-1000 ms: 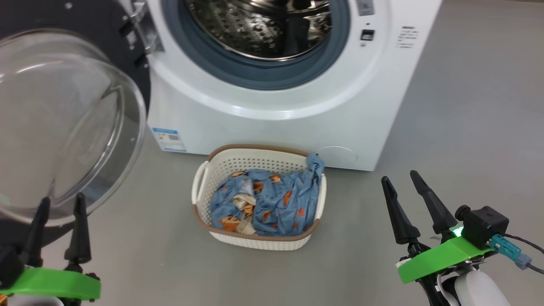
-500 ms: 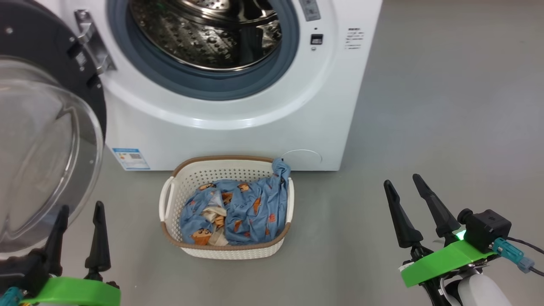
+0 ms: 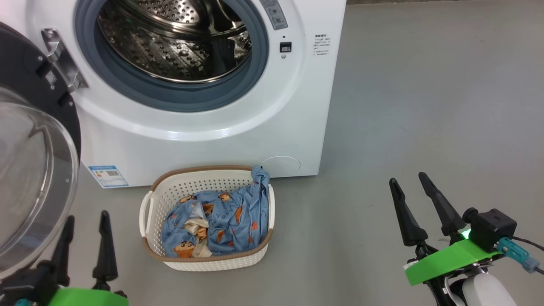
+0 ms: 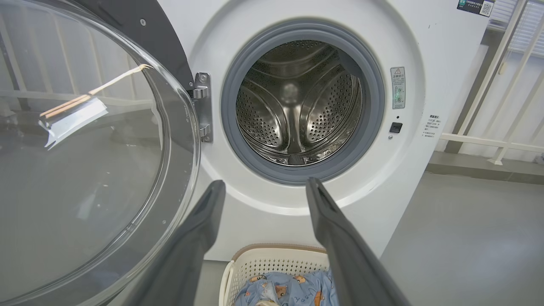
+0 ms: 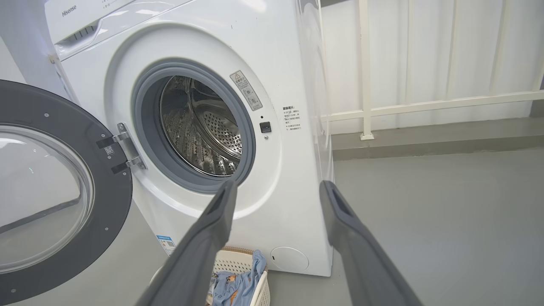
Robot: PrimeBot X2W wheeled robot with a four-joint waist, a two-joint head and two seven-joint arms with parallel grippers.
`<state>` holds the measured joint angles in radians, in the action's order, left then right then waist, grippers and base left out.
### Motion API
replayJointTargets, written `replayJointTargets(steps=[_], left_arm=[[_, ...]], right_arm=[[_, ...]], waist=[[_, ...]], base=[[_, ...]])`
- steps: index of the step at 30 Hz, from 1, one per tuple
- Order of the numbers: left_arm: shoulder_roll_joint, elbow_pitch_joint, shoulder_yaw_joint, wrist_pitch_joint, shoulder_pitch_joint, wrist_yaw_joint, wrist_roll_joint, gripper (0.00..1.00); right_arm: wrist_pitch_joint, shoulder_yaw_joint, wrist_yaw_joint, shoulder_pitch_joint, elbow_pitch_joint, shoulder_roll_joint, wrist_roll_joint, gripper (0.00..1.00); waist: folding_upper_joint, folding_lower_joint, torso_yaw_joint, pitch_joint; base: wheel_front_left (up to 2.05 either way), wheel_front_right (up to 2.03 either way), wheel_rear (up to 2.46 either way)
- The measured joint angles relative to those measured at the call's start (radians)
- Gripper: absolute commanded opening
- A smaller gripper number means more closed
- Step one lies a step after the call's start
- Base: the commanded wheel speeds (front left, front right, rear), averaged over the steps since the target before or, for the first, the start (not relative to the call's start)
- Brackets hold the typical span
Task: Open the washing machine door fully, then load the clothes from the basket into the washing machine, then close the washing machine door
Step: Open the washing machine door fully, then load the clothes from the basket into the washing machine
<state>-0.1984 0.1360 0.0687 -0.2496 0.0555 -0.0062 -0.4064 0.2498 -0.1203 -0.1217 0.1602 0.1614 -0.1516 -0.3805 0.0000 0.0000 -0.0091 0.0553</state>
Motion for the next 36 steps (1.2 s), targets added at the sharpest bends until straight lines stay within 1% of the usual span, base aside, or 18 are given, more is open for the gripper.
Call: replayJointTargets(steps=[1, 6, 8, 13, 16, 19, 36], left_arm=[[0.006, 0.0, -0.002, 0.0, -0.005, -0.007, 0.001, 1.0], [0.018, -0.001, -0.022, 0.0, -0.012, -0.016, 0.022, 1.0], [0.022, -0.002, -0.035, 0.0, -0.012, -0.026, 0.051, 1.0], [0.035, -0.004, -0.04, 0.0, -0.012, -0.051, 0.055, 1.0], [0.043, -0.004, -0.042, 0.0, -0.014, -0.054, 0.062, 1.0], [0.047, -0.004, -0.046, 0.0, -0.016, -0.068, 0.062, 1.0], [0.059, -0.002, -0.065, 0.0, -0.017, -0.079, 0.089, 1.0]], right_arm=[[0.0, 0.002, 0.0, -0.001, -0.001, 0.0, 0.0, 1.0], [0.0, 0.005, 0.0, -0.018, -0.006, -0.005, 0.0, 1.0], [0.0, 0.008, 0.0, -0.018, -0.008, -0.005, 0.001, 1.0], [0.0, 0.012, 0.0, -0.018, -0.01, -0.005, 0.001, 1.0], [0.0, 0.012, 0.0, -0.018, -0.01, -0.006, 0.001, 1.0], [0.0, 0.011, 0.0, -0.018, -0.01, -0.006, 0.001, 1.0], [0.0, 0.005, 0.0, -0.018, -0.007, -0.007, 0.001, 1.0]], waist=[[0.0, 0.0, -0.003, -0.002], [0.0, 0.0, -0.01, -0.001], [0.0, 0.0, -0.008, 0.001], [0.0, 0.0, -0.001, 0.0], [0.0, 0.0, 0.003, -0.003], [0.0, 0.0, 0.004, -0.006], [0.0, 0.0, 0.006, -0.007]], base=[[0.0, 0.0, 0.0], [0.0, 0.0, 0.0], [0.0, 0.0, 0.0], [0.0, 0.0, 0.0], [0.0, 0.0, 0.0], [0.0, 0.0, 0.0], [0.11, -0.11, 0.0]])
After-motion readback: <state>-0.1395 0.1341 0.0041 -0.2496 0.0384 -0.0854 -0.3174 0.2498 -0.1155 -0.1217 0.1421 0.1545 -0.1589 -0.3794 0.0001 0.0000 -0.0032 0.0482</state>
